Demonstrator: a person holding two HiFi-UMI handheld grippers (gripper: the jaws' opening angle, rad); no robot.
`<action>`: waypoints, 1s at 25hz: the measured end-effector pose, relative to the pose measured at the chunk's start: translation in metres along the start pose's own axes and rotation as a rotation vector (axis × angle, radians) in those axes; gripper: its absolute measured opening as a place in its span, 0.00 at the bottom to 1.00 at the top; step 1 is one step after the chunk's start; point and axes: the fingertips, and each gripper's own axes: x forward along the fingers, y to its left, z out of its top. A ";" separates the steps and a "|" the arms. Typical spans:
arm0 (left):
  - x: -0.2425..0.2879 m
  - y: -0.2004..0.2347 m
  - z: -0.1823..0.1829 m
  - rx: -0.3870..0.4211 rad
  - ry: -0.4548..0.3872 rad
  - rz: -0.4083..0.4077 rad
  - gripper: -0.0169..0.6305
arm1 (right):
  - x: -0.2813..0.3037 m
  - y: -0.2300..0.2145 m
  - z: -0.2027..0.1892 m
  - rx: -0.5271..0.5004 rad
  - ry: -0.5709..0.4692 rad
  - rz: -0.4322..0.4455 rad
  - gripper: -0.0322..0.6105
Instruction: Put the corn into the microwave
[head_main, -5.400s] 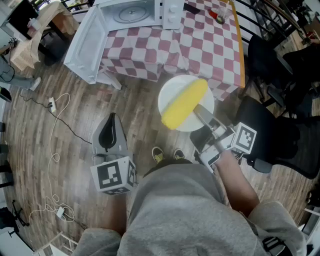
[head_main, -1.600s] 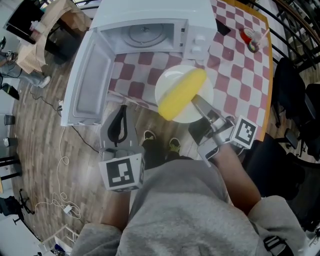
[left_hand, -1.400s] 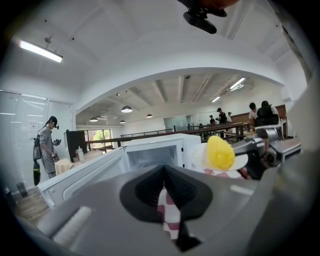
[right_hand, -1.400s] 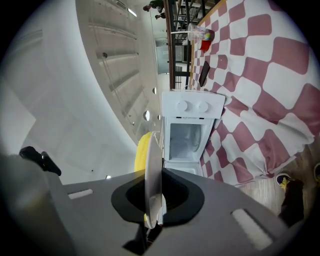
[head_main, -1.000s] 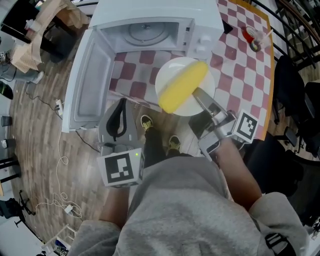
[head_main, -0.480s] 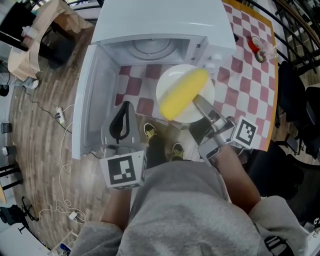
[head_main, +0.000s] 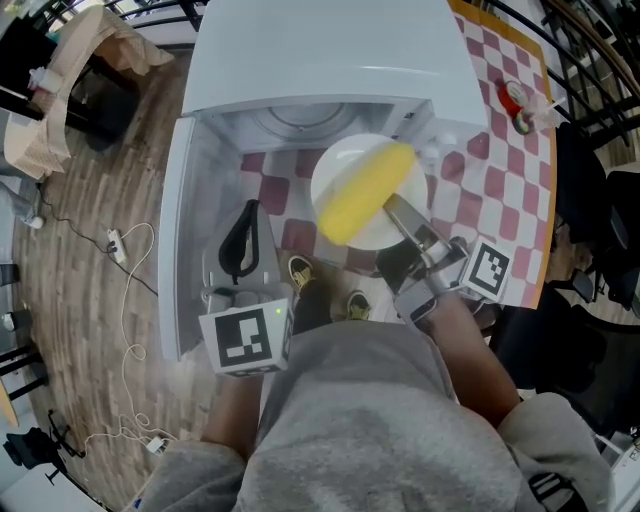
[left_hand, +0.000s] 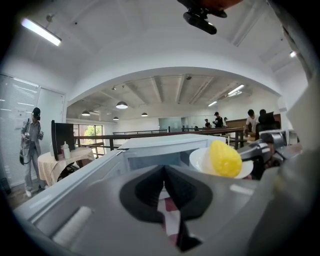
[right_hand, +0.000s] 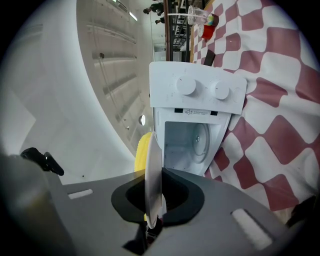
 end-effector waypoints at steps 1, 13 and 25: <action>0.003 0.003 0.000 0.000 -0.001 -0.003 0.04 | 0.003 0.000 0.000 0.000 -0.002 -0.001 0.06; 0.024 0.026 -0.003 0.008 0.012 -0.037 0.04 | 0.031 0.002 -0.003 0.002 -0.024 -0.011 0.06; 0.038 0.028 0.003 0.054 -0.011 -0.158 0.04 | 0.052 0.001 -0.007 -0.001 -0.066 -0.024 0.06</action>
